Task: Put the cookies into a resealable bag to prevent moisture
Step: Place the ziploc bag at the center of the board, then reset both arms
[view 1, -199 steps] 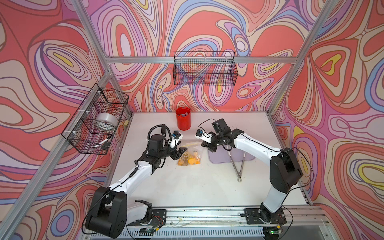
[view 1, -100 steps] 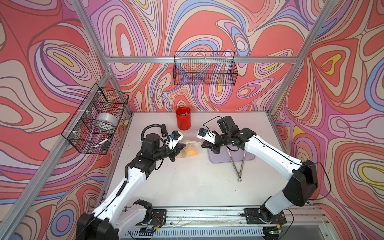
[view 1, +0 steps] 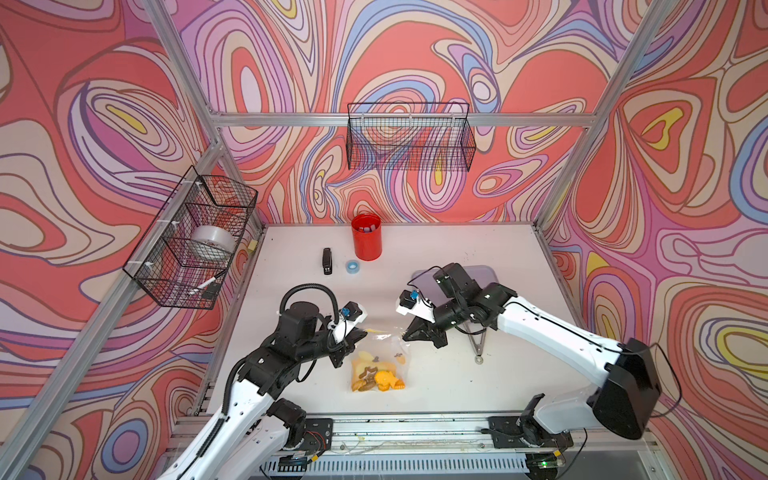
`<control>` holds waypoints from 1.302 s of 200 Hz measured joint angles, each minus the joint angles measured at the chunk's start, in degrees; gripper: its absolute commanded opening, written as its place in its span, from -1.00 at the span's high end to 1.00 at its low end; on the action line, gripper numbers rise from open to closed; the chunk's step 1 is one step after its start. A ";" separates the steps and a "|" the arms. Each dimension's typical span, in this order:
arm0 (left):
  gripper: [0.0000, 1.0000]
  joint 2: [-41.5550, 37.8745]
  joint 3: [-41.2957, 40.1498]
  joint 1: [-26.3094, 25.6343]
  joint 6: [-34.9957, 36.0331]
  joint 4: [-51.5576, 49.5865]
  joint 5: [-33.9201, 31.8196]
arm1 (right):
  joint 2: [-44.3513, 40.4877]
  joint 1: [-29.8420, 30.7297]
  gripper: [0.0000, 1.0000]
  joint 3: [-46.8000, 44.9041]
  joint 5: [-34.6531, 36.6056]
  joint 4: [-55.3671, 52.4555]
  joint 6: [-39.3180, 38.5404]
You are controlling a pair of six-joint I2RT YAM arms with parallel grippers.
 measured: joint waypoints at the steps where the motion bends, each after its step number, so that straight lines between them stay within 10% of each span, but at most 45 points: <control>1: 1.00 0.31 -0.02 0.02 0.02 -0.02 -0.09 | 0.33 -0.02 1.00 0.04 0.02 0.00 0.00; 47: 1.00 26.10 3.23 6.05 2.36 3.10 -3.26 | 21.66 -3.45 1.00 9.09 1.92 1.95 -1.03; 85: 0.60 37.46 11.13 10.93 3.63 9.53 -4.13 | 32.28 -7.80 0.92 19.93 5.35 5.40 -1.05; 106: -0.04 43.21 15.65 11.74 4.09 11.13 -5.46 | 36.46 -9.53 0.55 25.27 7.41 5.75 -1.03; 118: -0.96 46.23 17.92 11.89 3.91 11.80 -6.27 | 37.88 -10.12 0.36 26.53 8.79 6.84 -0.26; 136: -1.00 48.48 19.87 12.13 3.04 13.05 -7.58 | 38.05 -10.78 0.17 26.49 10.73 8.26 1.53; 144: -0.99 48.28 20.87 12.17 2.03 12.87 -8.28 | 37.48 -11.02 -0.03 26.47 11.54 8.87 2.99; 151: -1.00 47.74 21.92 12.17 1.20 12.57 -8.79 | 36.52 -11.26 -0.84 26.47 12.39 9.14 4.26; 155: -0.99 47.25 22.62 12.17 0.70 12.44 -9.18 | 35.85 -11.41 -0.96 26.38 12.83 9.22 4.61; 202: -0.99 22.23 24.44 12.17 -4.94 20.39 -20.44 | 10.43 -13.70 -0.97 15.12 24.30 18.51 12.44; 232: -0.99 4.13 9.35 12.17 -7.30 34.47 -34.69 | -7.52 -18.93 -0.97 -0.98 41.81 32.30 18.84; 260: -0.99 4.83 -7.87 12.59 -10.12 40.87 -45.51 | -11.76 -26.88 -0.97 -17.33 56.72 41.38 24.63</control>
